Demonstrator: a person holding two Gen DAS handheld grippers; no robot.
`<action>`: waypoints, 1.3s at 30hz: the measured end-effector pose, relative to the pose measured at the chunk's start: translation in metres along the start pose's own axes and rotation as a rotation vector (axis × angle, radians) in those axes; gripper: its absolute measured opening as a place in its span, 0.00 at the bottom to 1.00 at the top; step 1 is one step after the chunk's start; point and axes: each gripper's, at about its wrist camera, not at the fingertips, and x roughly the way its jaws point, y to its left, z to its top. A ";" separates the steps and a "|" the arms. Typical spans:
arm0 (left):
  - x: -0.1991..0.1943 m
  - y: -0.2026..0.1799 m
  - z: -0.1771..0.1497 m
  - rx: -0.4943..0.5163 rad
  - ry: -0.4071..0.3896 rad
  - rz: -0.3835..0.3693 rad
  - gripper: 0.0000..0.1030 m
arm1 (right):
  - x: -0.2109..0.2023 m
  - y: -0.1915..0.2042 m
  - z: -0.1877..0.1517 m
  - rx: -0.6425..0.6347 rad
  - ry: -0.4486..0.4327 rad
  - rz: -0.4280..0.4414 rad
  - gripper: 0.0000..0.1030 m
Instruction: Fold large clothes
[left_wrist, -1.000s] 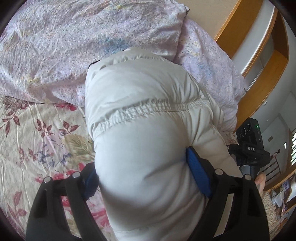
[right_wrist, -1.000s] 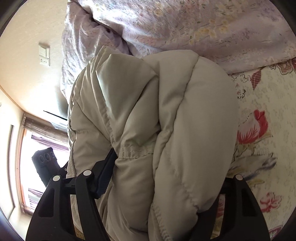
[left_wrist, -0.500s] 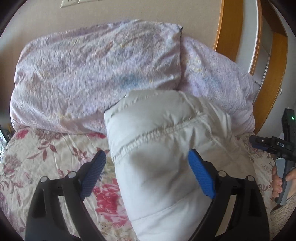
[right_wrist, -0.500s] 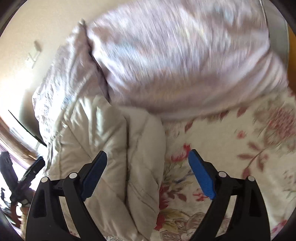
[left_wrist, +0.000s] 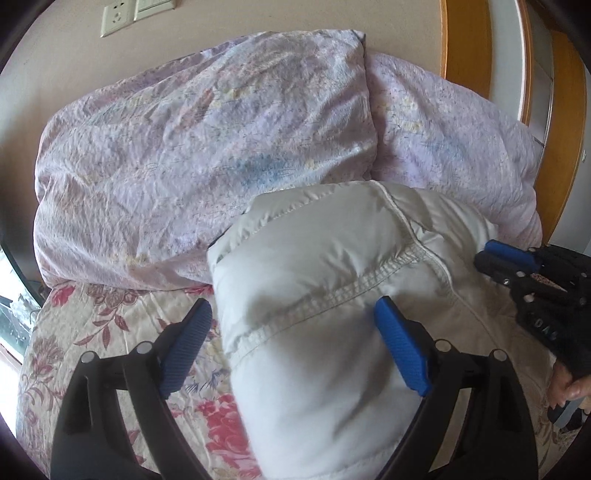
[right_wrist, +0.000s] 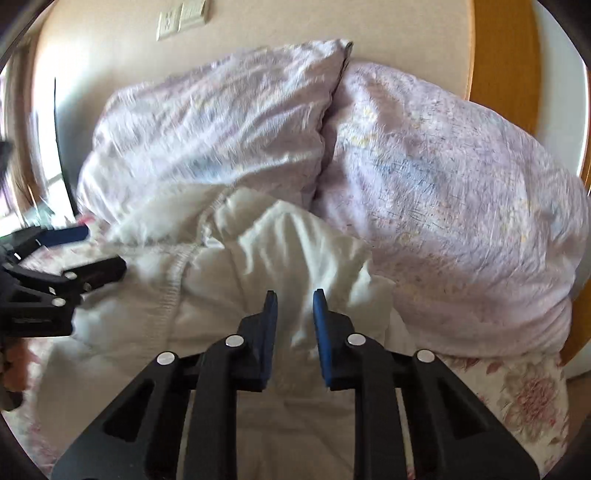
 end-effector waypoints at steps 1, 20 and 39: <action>0.003 -0.004 0.000 0.010 -0.001 0.007 0.86 | 0.009 -0.001 -0.003 -0.005 0.013 -0.017 0.20; 0.060 -0.033 -0.010 0.047 -0.004 0.057 0.98 | 0.075 -0.043 -0.044 0.150 0.096 0.068 0.18; 0.069 -0.027 -0.016 0.020 -0.020 0.052 0.98 | 0.078 -0.043 -0.045 0.165 0.083 0.080 0.18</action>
